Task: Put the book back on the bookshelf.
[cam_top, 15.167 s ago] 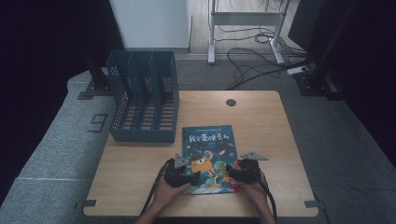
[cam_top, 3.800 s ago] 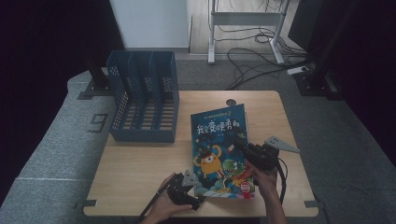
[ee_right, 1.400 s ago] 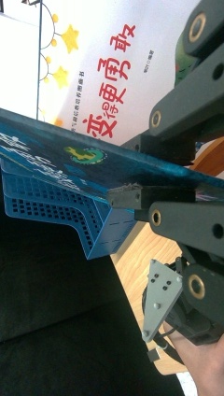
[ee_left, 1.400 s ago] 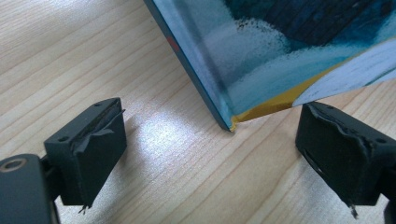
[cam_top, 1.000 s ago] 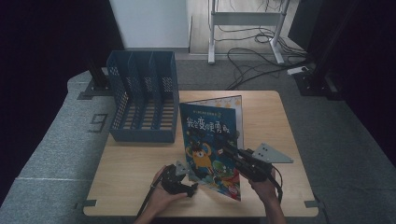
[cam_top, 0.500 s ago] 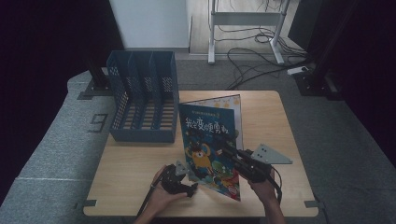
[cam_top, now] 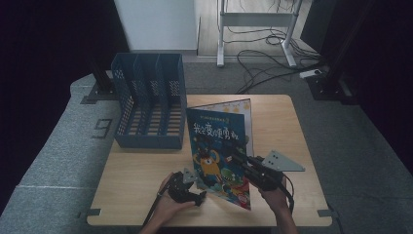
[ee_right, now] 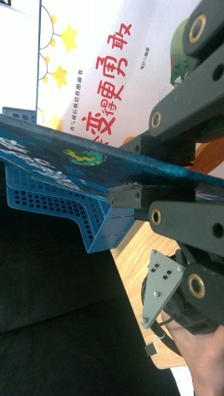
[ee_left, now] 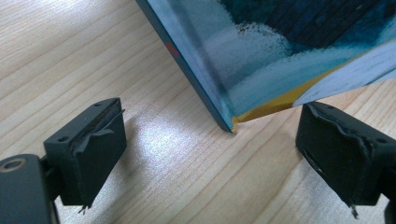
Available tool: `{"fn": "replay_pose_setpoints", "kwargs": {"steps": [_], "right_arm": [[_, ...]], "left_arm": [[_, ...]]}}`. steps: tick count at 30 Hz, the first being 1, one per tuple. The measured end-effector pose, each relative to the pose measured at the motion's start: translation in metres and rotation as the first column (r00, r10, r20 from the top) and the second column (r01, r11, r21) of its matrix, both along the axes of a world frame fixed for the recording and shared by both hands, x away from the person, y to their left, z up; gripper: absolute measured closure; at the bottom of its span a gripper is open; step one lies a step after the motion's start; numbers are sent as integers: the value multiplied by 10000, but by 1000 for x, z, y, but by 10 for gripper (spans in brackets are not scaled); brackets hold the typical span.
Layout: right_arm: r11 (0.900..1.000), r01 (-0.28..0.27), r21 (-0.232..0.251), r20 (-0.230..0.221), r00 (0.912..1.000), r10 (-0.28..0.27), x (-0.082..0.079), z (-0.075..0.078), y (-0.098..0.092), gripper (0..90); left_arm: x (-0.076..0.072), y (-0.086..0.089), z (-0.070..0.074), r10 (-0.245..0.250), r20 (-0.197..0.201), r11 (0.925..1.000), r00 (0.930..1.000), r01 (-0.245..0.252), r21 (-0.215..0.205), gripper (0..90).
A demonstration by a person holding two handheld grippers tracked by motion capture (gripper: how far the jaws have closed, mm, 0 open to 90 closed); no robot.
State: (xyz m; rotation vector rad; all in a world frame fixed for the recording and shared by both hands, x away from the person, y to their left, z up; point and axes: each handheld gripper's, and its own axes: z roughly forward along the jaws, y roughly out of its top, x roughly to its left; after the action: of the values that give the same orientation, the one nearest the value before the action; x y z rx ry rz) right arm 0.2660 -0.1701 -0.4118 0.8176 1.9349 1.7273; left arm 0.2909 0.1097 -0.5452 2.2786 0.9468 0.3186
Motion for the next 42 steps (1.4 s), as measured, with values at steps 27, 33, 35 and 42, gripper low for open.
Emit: {"fn": "replay_pose_setpoints", "kwargs": {"steps": [27,33,35,42], "right_arm": [[10000,40,-52,8,10000,-40,-2,1,2,806],[10000,65,-47,-6,10000,-65,-2,1,2,806],[10000,64,-36,-9,10000,-64,-2,1,2,806],[10000,64,-2,-25,10000,-64,-3,1,3,806]], "left_arm": [[0,1,0,-63,67,10000,10000,63,5,84],[0,1,-1,-64,70,10000,10000,64,0,84],[0,1,-1,-72,68,10000,10000,72,-12,84],[0,1,-1,-69,87,10000,9999,70,-30,84]]}}
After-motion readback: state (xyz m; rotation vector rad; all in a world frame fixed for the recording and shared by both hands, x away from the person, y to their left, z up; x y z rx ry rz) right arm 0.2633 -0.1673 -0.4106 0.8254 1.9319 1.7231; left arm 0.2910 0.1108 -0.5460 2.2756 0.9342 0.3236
